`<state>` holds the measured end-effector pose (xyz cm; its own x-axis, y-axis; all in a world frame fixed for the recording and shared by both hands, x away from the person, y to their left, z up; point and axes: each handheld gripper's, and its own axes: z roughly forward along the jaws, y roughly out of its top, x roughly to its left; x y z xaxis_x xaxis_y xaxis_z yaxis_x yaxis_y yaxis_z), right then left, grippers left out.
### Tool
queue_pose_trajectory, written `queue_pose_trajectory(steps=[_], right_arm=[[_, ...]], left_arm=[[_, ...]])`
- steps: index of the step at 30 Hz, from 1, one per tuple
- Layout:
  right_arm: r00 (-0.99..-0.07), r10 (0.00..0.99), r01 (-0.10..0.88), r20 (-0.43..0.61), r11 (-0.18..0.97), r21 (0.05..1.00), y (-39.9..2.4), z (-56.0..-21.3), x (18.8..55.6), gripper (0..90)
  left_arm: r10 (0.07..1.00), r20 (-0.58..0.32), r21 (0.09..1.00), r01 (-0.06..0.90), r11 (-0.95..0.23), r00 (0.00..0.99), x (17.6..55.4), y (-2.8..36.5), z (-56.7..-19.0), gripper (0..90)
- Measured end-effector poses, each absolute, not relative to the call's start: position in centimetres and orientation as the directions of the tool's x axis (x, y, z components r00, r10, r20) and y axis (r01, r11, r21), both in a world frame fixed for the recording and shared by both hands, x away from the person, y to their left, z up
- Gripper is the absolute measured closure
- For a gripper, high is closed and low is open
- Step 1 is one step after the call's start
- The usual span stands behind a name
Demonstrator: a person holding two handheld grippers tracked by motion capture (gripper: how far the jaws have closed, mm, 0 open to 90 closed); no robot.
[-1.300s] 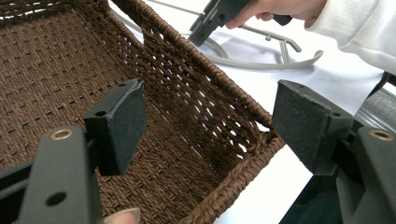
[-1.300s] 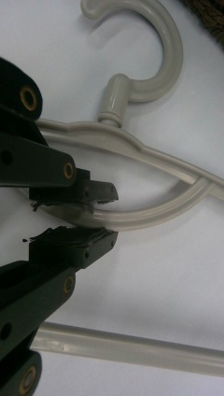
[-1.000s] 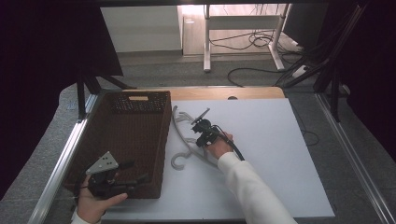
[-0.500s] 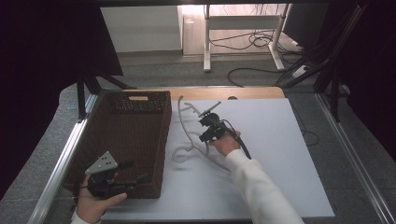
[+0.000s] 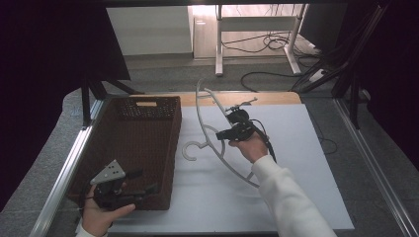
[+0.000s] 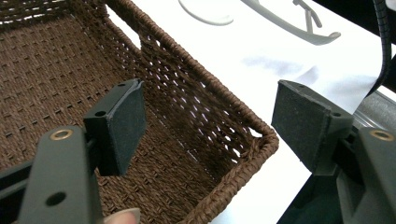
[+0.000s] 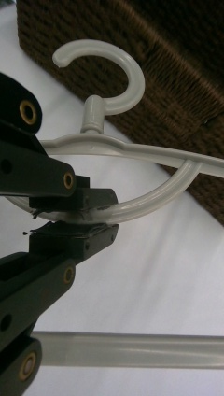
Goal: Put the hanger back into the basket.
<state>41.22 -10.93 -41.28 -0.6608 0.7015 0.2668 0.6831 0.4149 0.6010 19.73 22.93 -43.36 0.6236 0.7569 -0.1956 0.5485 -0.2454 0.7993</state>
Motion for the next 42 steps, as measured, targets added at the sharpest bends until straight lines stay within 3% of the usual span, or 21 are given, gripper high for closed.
queue_pose_trajectory(steps=[26,42], right_arm=[[-0.669,0.63,0.664,0.395,0.267,0.699,-13.9,-38.2,40.3,84.7],[-0.677,0.536,0.668,0.504,0.159,0.727,-15.0,-37.2,39.8,84.7]], left_arm=[[0.738,-0.195,0.8,0.54,-0.262,0.646,20.2,21.4,-43.0,25.8],[0.702,-0.214,0.803,0.532,-0.27,0.679,21.0,19.4,-42.5,26.1]])
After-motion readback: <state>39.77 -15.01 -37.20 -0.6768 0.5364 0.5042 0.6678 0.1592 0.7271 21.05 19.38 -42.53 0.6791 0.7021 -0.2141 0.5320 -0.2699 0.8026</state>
